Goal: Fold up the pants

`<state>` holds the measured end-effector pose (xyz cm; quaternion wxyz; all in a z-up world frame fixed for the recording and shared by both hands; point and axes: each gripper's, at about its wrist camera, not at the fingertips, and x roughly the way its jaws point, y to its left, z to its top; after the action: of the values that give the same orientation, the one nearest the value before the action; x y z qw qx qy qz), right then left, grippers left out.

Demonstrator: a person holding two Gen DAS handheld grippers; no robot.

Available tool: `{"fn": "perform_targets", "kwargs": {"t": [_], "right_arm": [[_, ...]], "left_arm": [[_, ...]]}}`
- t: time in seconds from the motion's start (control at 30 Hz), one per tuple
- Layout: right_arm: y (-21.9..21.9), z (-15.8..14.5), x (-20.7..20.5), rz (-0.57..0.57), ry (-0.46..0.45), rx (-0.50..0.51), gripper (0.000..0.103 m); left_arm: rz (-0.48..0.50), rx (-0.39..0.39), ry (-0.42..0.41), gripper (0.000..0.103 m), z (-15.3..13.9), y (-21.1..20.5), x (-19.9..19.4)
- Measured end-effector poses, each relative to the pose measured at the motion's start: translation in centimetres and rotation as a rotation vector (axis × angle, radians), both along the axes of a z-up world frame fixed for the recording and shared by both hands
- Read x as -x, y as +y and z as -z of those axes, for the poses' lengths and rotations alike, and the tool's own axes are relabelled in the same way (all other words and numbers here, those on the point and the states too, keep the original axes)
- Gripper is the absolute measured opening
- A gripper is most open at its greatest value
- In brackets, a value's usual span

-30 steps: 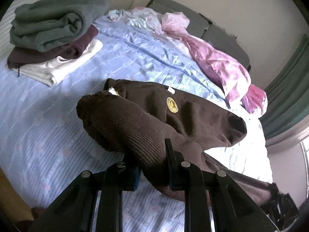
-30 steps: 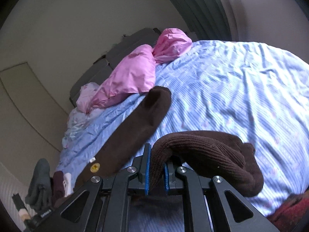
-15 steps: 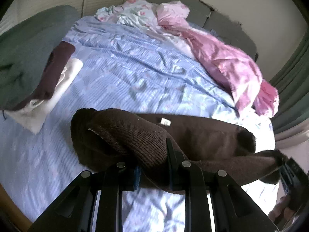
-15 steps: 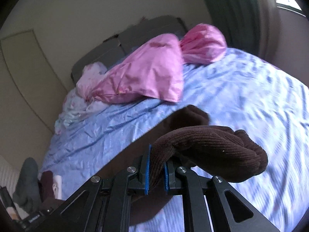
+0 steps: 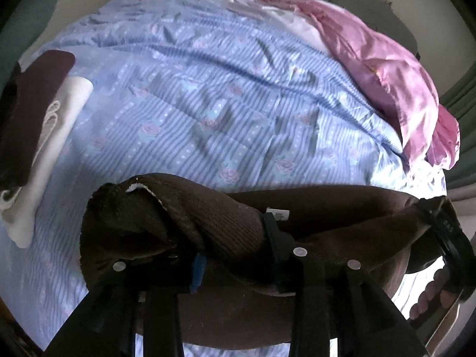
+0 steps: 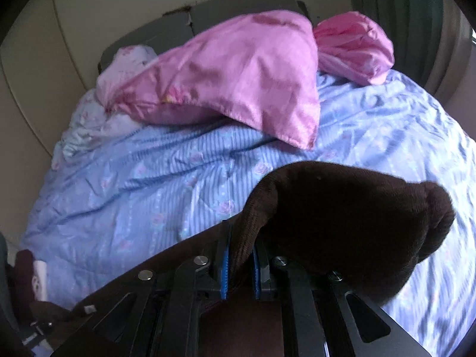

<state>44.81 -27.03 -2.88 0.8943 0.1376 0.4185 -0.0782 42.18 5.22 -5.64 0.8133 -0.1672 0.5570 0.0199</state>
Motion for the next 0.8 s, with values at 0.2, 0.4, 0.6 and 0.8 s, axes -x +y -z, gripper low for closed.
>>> {"fn": "perform_targets", "kwargs": {"t": [0.2, 0.4, 0.6, 0.8], "right_arm": [[0.4, 0.4, -1.0, -0.043, 0.009, 0.016, 0.062], [1.2, -3.4, 0.2, -0.090, -0.029, 0.040, 0.072], [2.3, -7.5, 2.7, -0.196, -0.064, 0.142, 0.072], [-0.6, -10.1, 6.1, -0.185, -0.148, 0.203, 0.072]], "left_arm": [[0.017, 0.110, 0.082, 0.065, -0.6, 0.3, -1.6], [0.050, 0.149, 0.120, 0.095, -3.3, 0.1, -2.1], [0.124, 0.109, 0.099, 0.100, -7.1, -0.4, -0.6], [0.367, -0.123, -0.071, 0.100, -9.5, -6.1, 2.6]]}}
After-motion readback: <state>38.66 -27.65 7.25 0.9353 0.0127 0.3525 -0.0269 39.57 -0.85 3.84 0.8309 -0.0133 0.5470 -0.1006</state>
